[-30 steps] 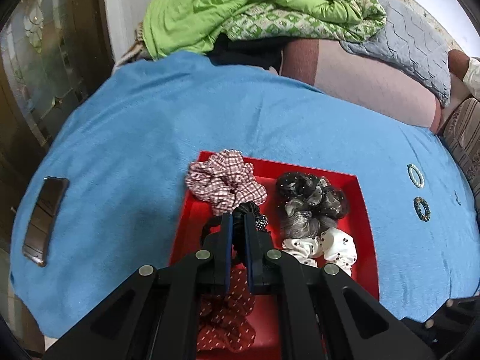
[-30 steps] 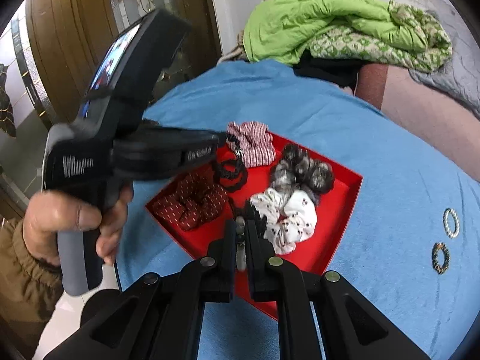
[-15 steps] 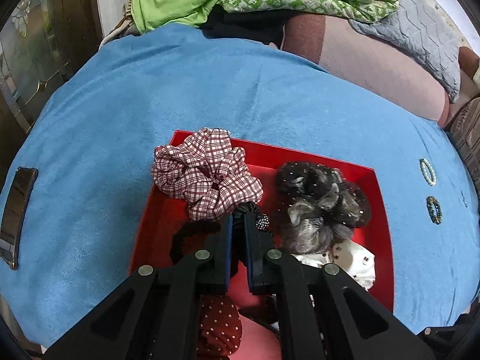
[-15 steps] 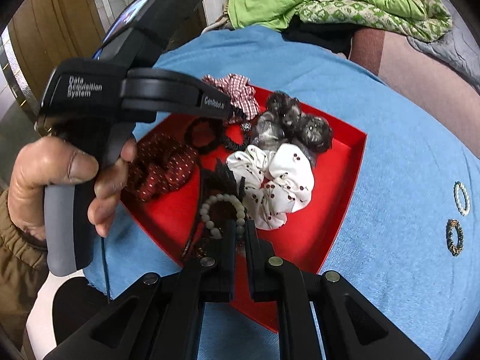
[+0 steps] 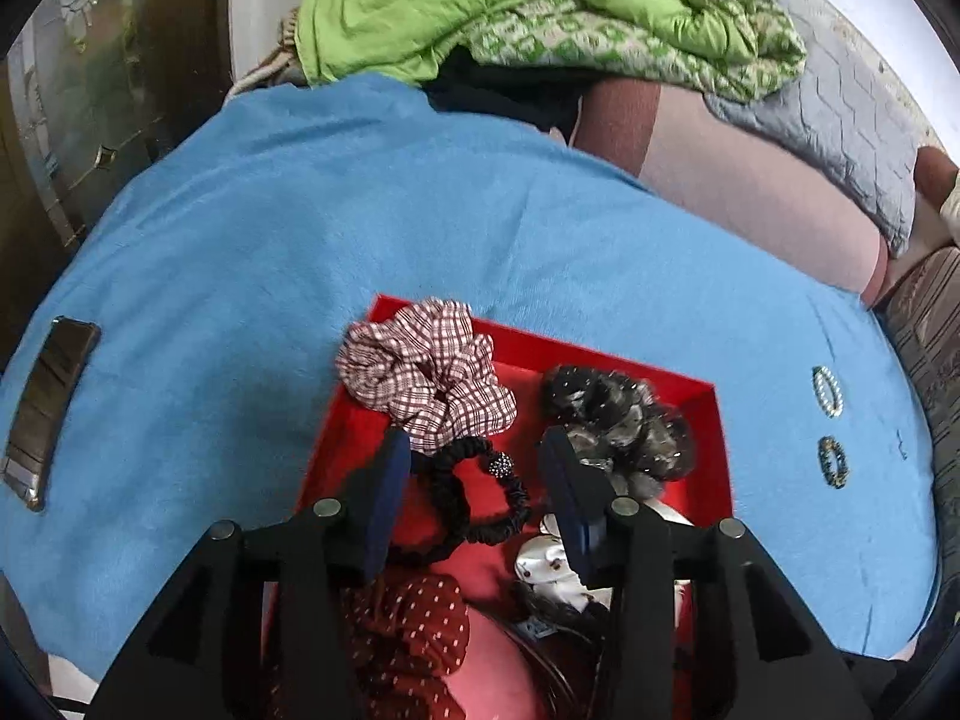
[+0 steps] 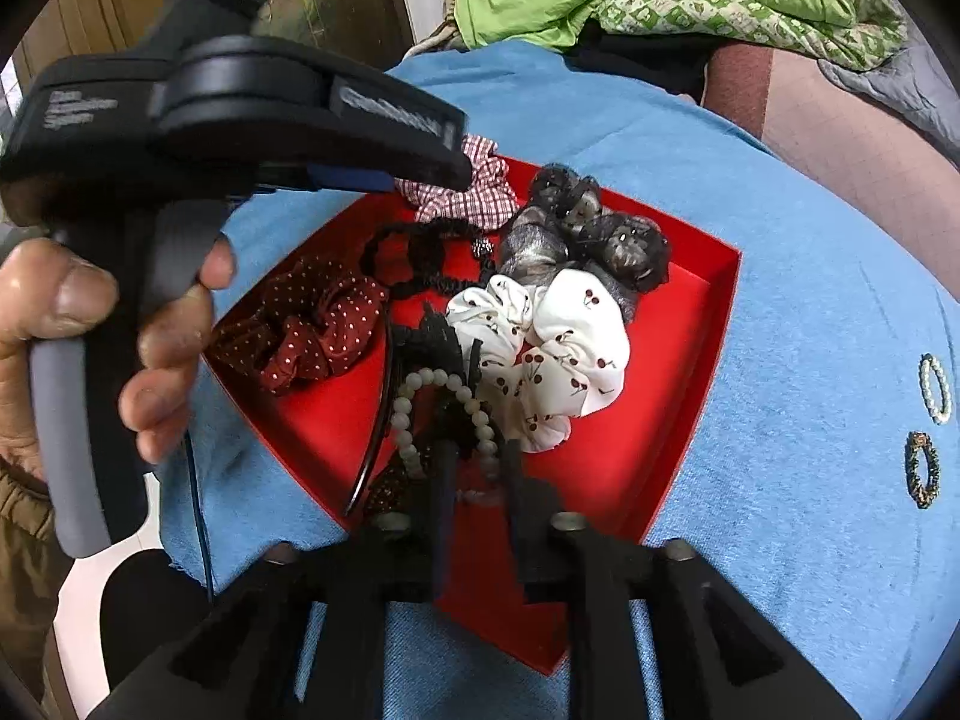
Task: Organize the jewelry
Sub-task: 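Open both grippers to release the hair tie and beaded bracelet into the tray, then move both open grippers back to the leopard-print and pearl bracelets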
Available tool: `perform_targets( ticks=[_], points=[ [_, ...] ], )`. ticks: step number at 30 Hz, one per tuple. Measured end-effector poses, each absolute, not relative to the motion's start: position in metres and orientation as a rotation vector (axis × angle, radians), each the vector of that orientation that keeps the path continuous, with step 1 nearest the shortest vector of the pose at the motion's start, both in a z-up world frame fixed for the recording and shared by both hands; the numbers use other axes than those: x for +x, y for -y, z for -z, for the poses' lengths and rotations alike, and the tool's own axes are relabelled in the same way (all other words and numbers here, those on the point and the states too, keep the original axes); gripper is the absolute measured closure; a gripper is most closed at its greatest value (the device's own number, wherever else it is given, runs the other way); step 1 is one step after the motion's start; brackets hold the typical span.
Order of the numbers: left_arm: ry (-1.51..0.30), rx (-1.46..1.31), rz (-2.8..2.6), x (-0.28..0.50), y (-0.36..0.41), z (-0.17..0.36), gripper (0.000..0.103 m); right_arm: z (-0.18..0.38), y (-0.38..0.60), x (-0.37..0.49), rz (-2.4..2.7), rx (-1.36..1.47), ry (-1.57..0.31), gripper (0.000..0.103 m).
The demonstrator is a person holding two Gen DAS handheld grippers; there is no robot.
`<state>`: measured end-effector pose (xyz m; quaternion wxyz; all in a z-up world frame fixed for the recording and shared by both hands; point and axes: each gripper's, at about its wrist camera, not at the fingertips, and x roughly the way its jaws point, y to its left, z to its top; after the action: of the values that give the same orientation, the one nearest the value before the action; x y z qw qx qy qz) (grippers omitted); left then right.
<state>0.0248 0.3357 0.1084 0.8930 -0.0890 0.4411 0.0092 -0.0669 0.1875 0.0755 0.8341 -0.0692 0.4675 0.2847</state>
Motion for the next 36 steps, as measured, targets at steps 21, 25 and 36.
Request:
perform_targets(
  ticks=[21, 25, 36],
  points=[
    [-0.832, -0.019, -0.111, -0.077, -0.271, -0.154, 0.056, -0.128, -0.115, -0.121, -0.531, -0.085, -0.868, 0.051],
    [-0.836, 0.007, -0.073, -0.087, -0.24, -0.154, 0.056, -0.128, -0.081, -0.131, -0.471, -0.068, -0.868, 0.05],
    [-0.86, 0.107, 0.028, -0.098, -0.155, -0.146, 0.056, -0.112, 0.035, -0.146, -0.264, 0.022, -0.897, 0.048]
  ],
)
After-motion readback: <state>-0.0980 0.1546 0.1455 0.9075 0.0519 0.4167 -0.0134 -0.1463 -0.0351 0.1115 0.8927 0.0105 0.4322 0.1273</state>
